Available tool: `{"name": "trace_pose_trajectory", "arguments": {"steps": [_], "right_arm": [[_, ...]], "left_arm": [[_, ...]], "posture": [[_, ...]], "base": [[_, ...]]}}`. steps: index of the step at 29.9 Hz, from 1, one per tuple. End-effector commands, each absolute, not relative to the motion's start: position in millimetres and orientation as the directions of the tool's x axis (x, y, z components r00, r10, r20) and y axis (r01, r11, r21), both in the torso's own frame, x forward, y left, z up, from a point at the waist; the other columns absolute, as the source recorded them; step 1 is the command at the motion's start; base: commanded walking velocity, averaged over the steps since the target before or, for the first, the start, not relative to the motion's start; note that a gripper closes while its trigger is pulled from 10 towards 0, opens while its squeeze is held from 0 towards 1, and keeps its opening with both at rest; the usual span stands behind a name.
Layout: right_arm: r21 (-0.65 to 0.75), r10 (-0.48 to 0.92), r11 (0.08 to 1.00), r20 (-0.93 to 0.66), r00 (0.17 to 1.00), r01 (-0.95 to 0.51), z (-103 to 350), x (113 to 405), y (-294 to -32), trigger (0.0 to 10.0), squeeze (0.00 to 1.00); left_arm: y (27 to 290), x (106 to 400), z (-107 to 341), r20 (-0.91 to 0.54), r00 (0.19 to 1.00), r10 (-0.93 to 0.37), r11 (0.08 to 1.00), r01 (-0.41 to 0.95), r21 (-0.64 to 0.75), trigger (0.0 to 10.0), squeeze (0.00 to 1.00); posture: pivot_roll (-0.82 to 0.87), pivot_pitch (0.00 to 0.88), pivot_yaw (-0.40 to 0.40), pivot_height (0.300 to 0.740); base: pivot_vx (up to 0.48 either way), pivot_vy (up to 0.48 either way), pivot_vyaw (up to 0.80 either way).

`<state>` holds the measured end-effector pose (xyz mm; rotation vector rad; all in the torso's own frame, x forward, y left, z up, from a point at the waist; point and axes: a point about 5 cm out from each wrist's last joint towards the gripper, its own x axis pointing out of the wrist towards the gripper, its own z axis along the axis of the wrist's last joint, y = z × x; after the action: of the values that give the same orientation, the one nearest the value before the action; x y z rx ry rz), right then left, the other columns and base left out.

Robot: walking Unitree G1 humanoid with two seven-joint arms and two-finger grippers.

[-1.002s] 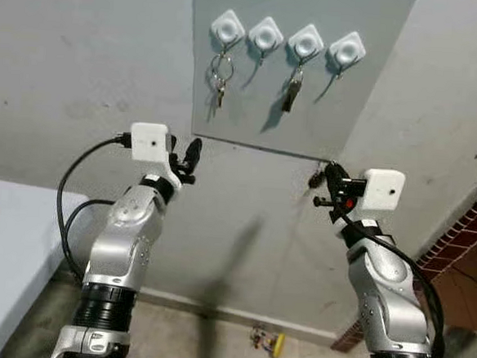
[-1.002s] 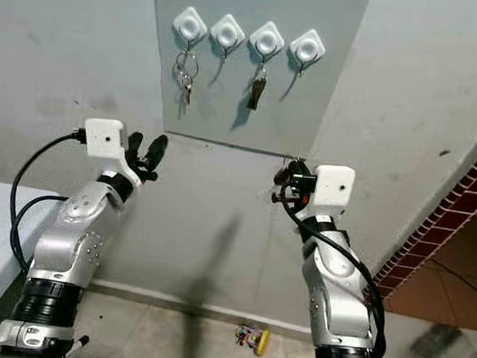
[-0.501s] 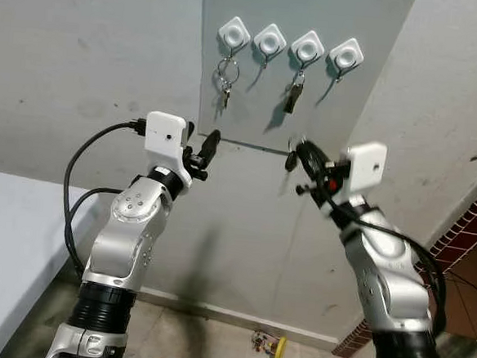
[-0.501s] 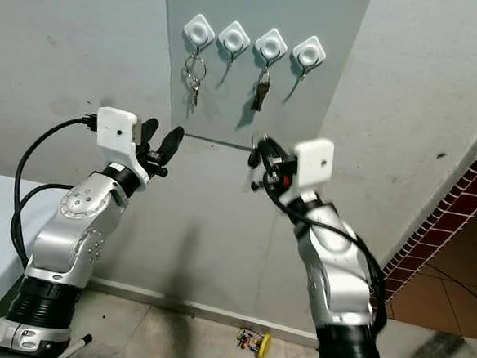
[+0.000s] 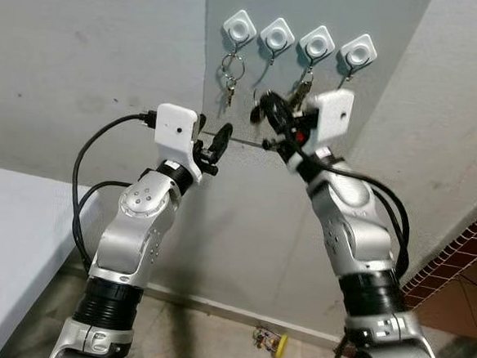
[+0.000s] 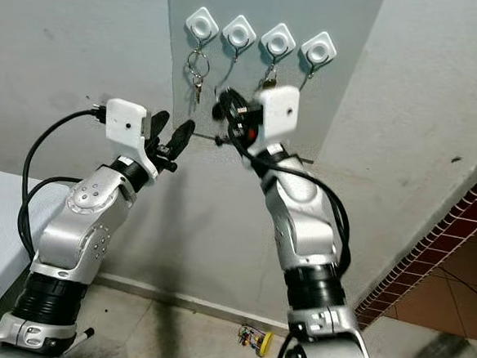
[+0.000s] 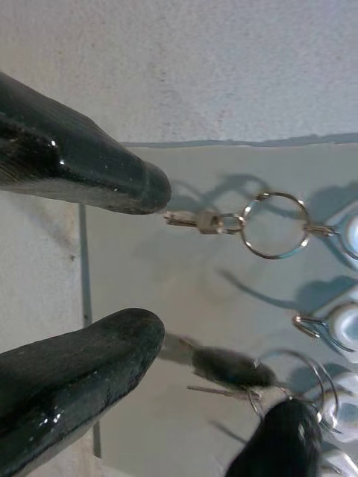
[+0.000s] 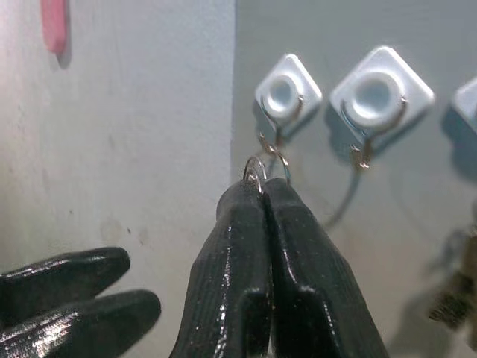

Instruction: Hang keys on a hook

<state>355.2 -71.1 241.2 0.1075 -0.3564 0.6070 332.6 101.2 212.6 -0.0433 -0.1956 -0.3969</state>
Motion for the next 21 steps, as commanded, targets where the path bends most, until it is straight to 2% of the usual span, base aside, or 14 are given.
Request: {"name": "trace_pose_trajectory", "arguments": {"steps": [1, 21], "right_arm": [[0.004, 0.526, 0.824, 0.37, 0.766, -0.567, 244.7, 358.7, -74.9, 10.0, 0.0], [0.064, 0.437, 0.863, 0.403, 0.804, -0.502, 260.5, 383.3, -72.0, 10.0, 0.0]], "left_arm": [[97.5, 332.0, 221.2, 0.214, 0.89, -0.402, 0.913, 0.407, 0.02, 10.0, 0.0], [94.1, 326.3, 224.7, 0.222, 0.871, -0.438, 0.896, 0.443, 0.028, 10.0, 0.0]], "posture": [[-0.09, 0.0, -0.041, 0.74], [-0.07, 0.0, -0.053, 0.74]], "base": [[0.0, 0.0, 0.0], [0.0, 0.0, 0.0]]}}
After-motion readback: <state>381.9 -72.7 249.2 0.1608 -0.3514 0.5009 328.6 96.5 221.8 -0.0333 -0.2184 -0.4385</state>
